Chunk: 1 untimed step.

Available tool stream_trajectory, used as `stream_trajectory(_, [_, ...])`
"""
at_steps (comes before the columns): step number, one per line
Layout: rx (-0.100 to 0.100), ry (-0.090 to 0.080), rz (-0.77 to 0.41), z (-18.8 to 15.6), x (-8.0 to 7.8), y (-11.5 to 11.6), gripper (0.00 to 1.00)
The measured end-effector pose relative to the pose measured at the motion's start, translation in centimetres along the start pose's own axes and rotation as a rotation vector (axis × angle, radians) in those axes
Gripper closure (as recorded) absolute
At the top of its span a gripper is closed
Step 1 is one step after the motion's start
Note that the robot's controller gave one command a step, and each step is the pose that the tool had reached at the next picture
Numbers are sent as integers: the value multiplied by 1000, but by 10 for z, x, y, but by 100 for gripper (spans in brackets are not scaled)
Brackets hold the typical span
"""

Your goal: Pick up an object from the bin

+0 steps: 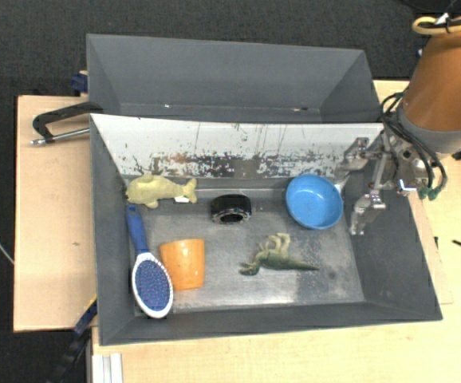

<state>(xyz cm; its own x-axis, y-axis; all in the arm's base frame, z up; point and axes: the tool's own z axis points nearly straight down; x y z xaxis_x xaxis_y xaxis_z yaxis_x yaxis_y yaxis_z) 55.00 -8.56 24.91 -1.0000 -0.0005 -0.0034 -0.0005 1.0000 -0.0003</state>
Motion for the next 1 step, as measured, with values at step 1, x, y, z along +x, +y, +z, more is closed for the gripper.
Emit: stream_trajectory(1, [-3, -6, -512, 176, -37, 11, 0])
